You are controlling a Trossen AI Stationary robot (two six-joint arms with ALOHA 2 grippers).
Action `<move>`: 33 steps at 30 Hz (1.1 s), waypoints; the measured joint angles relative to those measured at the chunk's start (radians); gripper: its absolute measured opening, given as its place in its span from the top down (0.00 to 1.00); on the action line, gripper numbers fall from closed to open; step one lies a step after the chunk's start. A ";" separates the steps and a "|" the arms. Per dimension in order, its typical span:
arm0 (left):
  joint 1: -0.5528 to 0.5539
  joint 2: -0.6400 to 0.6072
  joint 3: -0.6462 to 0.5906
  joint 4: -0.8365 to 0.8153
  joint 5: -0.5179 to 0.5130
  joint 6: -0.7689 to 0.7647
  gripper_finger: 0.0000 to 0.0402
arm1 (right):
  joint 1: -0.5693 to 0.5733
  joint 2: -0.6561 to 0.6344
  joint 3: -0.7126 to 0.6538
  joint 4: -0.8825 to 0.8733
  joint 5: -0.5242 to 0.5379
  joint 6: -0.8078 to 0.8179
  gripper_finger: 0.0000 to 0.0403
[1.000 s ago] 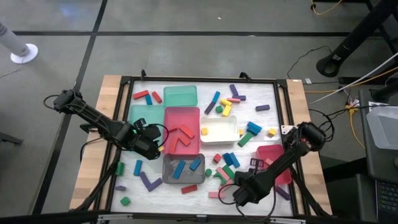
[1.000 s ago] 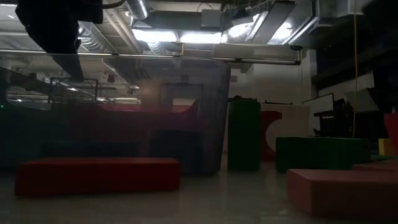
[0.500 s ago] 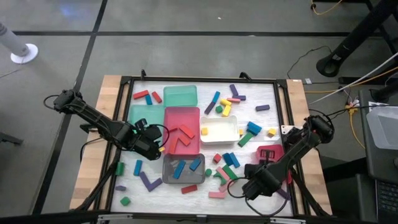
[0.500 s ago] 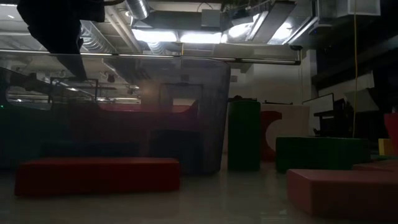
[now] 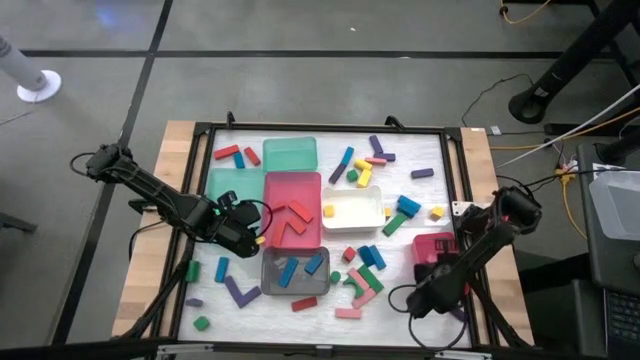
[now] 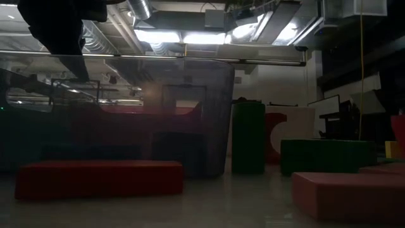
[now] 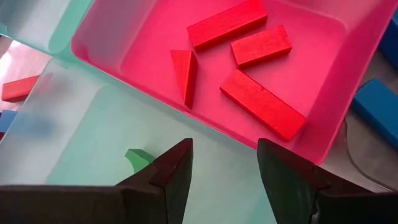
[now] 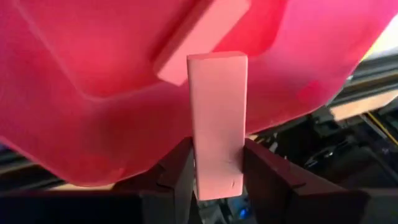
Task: Sort blocks
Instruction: Put the pink block into the bottom pink bin, then put the violet block into the top green bin
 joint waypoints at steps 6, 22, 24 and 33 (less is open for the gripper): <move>0.000 0.000 0.000 0.000 0.000 0.000 0.58 | 0.005 0.000 -0.046 -0.002 -0.010 0.000 0.67; 0.000 0.000 0.000 0.307 0.058 0.232 0.58 | 0.004 0.000 -0.047 -0.001 -0.004 0.082 0.67; 0.000 0.000 0.000 0.384 0.070 0.280 0.58 | 0.004 0.000 -0.047 -0.001 -0.004 0.100 0.67; -0.041 0.000 0.000 0.570 0.091 0.349 0.58 | 0.004 0.000 -0.047 -0.001 0.019 0.110 0.48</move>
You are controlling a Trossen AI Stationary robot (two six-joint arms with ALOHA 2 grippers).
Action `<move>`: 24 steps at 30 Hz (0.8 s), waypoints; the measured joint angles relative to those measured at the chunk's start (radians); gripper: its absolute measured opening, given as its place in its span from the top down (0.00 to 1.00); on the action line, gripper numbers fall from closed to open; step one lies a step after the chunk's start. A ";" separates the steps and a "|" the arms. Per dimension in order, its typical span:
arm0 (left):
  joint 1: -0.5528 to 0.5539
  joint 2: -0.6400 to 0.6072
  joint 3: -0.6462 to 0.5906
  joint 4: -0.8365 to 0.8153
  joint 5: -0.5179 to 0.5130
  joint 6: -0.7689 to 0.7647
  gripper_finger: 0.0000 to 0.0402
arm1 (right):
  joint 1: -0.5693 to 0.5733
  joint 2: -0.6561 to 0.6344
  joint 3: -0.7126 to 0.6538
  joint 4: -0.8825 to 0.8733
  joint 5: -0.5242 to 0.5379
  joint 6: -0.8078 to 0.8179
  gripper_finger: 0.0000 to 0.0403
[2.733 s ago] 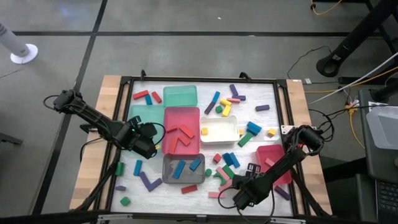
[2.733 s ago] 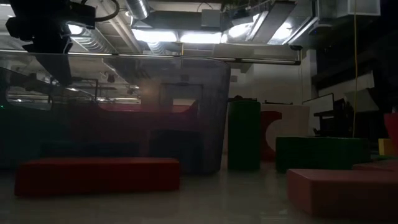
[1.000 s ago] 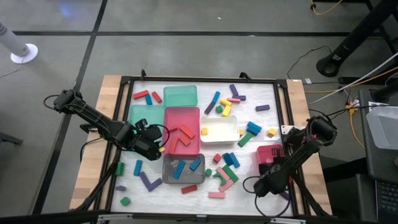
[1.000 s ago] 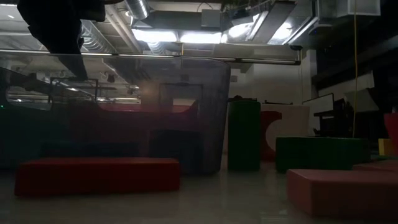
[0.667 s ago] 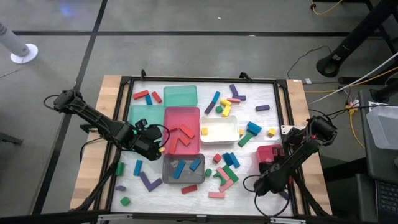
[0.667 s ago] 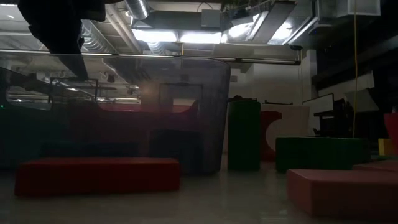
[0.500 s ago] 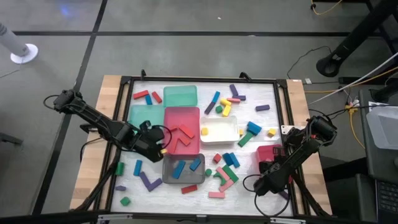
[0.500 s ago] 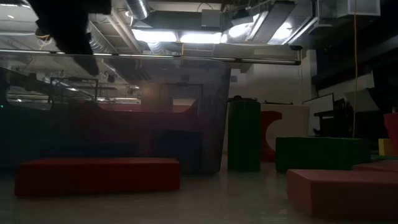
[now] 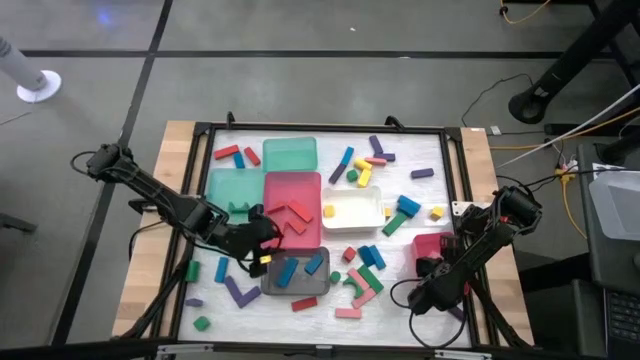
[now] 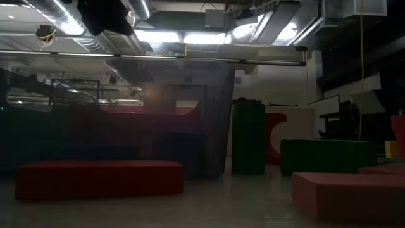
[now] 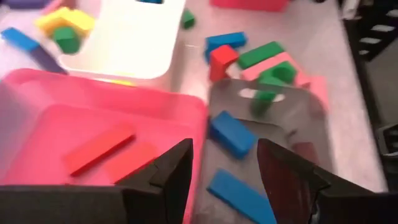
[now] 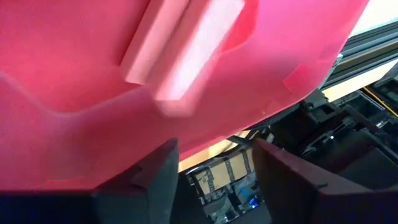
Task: Sort blocks
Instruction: Put the violet block into the top green bin
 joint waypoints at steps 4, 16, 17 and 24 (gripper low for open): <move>-0.050 0.005 0.000 0.080 0.050 -0.053 0.58 | 0.000 0.000 0.000 0.000 0.003 -0.002 0.40; -0.312 0.250 0.000 0.617 0.107 0.149 0.58 | 0.000 0.000 0.000 0.000 -0.033 -0.001 0.37; -0.326 0.271 0.001 0.615 0.107 0.128 0.58 | 0.000 0.000 0.000 0.000 -0.039 -0.001 0.37; -0.386 0.316 0.034 0.413 0.106 -0.106 0.58 | 0.000 0.000 0.006 0.000 -0.075 0.029 0.37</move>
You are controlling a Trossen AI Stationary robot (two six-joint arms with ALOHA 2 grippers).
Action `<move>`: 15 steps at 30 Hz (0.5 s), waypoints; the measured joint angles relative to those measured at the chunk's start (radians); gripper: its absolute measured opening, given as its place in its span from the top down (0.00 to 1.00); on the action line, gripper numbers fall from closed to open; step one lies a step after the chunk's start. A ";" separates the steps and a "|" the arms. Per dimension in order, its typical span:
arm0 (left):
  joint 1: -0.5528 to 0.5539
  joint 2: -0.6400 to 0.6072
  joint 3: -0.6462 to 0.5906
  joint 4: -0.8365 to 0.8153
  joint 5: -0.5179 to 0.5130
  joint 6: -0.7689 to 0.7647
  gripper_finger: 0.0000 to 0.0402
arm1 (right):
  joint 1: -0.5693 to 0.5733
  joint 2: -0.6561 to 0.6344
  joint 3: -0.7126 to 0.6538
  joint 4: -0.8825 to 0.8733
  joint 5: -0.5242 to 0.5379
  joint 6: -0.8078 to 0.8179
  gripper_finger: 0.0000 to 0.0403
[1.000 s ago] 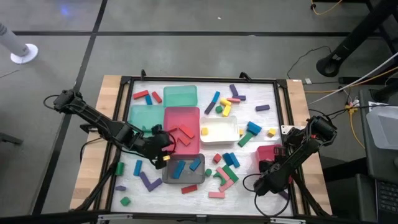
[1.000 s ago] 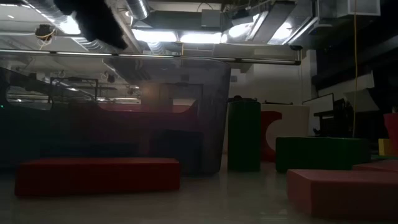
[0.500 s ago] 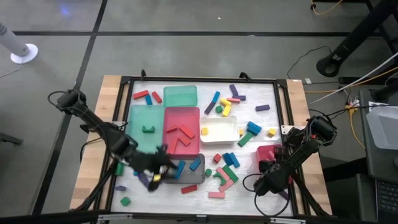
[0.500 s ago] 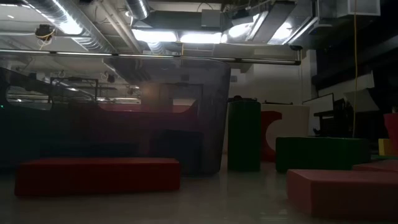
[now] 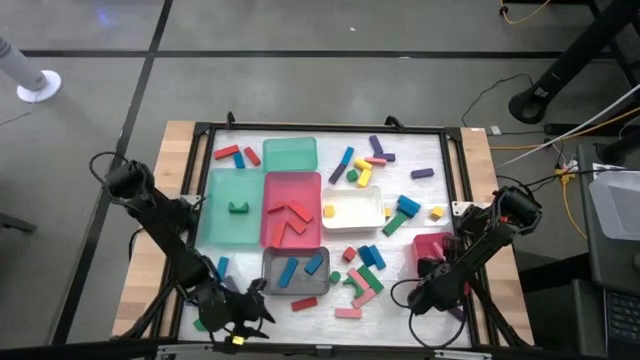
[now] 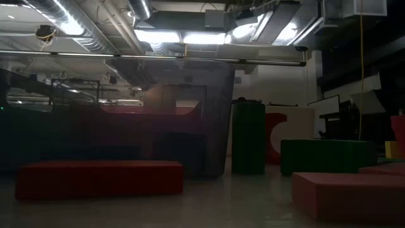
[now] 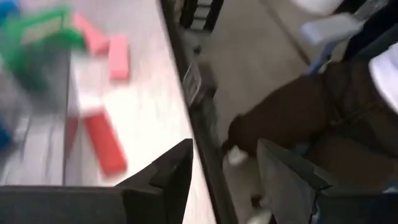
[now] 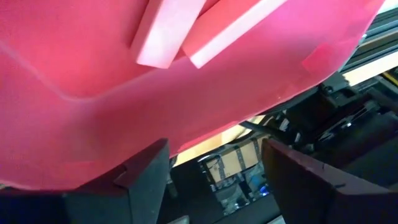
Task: Sort blocks
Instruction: Put the violet block into the top green bin
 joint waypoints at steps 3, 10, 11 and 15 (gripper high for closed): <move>-0.014 0.000 0.012 -0.120 0.009 -0.100 0.58 | 0.000 0.000 0.021 -0.001 -0.009 0.022 0.37; -0.021 0.000 0.038 -0.353 0.063 -0.246 0.58 | 0.000 0.000 0.141 0.000 0.022 0.024 0.37; -0.020 0.000 0.042 -0.381 0.063 -0.259 0.58 | 0.000 0.000 0.163 0.000 0.039 0.024 0.37; -0.016 0.000 0.049 -0.491 0.063 -0.305 0.58 | 0.000 0.000 0.261 -0.001 0.142 0.024 0.37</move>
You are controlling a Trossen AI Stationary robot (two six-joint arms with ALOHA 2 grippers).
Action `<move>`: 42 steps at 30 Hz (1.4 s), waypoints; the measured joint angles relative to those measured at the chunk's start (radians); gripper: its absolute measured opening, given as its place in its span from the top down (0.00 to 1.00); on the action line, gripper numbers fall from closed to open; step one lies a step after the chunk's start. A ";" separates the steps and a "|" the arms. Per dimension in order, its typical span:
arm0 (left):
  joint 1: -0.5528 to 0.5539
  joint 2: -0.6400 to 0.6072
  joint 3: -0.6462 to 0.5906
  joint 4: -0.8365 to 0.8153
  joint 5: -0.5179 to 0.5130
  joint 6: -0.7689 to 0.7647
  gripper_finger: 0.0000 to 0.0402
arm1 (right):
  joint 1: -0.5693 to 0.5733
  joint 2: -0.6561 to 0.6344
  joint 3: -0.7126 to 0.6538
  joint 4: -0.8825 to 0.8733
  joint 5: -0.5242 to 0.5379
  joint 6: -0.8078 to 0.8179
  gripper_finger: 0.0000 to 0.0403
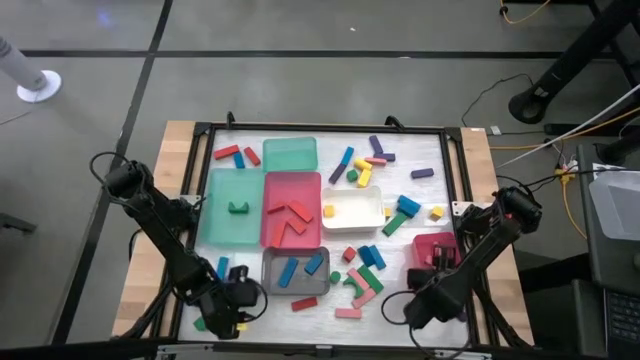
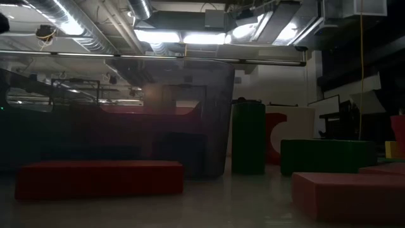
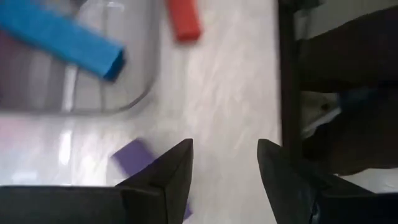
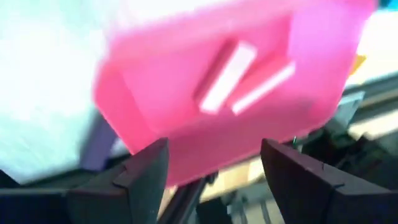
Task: Sort blocks
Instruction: Put the violet block into the top green bin
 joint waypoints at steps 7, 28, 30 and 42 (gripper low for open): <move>0.007 0.016 0.000 -0.160 -0.001 -0.192 0.58 | 0.000 0.000 0.169 0.000 0.253 -0.003 0.37; 0.004 0.121 0.000 -0.159 0.000 -0.355 0.58 | 0.000 0.000 0.299 0.000 0.416 -0.057 0.37; 0.004 0.122 0.000 -0.159 0.000 -0.362 0.58 | 0.000 0.000 0.299 0.001 0.416 -0.057 0.37; 0.006 0.212 0.005 -0.124 -0.003 -0.362 0.59 | 0.000 0.000 0.299 0.000 0.429 -0.074 0.37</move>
